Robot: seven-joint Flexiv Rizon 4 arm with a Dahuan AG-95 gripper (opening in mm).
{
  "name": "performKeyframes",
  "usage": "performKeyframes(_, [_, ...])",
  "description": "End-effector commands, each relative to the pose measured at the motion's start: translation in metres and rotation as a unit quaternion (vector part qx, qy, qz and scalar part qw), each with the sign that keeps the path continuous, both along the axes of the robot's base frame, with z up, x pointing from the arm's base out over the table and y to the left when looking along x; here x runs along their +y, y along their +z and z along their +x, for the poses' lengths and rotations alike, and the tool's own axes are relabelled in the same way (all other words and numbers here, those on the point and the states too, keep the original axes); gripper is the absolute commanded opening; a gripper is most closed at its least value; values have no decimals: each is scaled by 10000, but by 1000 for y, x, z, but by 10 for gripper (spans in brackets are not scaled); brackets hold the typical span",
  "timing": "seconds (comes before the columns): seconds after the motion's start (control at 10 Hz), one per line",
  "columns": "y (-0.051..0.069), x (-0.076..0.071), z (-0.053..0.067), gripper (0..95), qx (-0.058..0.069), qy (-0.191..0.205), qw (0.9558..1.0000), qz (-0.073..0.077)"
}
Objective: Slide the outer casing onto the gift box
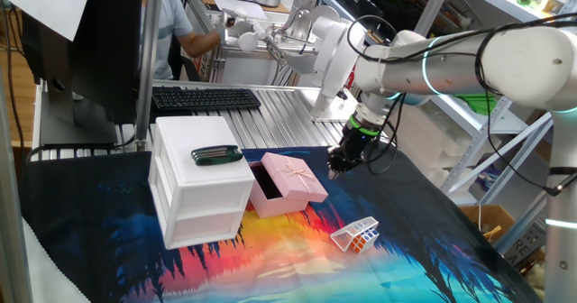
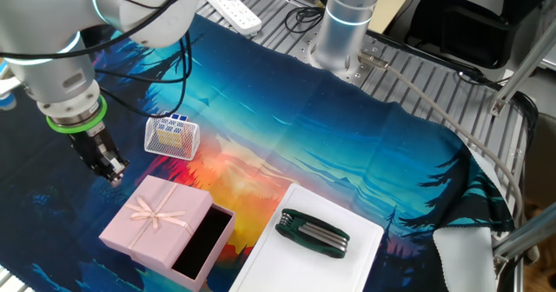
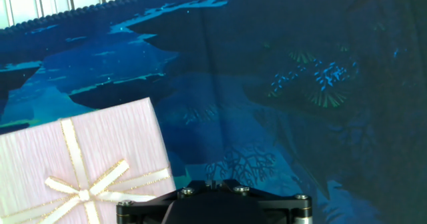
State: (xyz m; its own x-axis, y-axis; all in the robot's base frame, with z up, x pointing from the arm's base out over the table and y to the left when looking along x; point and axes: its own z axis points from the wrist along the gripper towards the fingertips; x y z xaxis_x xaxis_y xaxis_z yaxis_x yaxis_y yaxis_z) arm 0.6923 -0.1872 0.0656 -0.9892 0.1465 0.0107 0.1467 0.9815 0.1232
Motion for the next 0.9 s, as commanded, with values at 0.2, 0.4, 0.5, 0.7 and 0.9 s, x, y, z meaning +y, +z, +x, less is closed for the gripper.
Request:
performKeyframes(0.2, [-1,-1,3,0,78,-32,9999,-58])
performKeyframes(0.4, [-1,-1,3,0,108,-25,9999,-55])
performKeyframes(0.5, [-1,-1,3,0,128,-45,9999,-59])
performKeyframes(0.7, [-1,-1,3,0,243,-91,9995,-154])
performKeyframes(0.9, [-1,-1,3,0,331,-130,9991,-222])
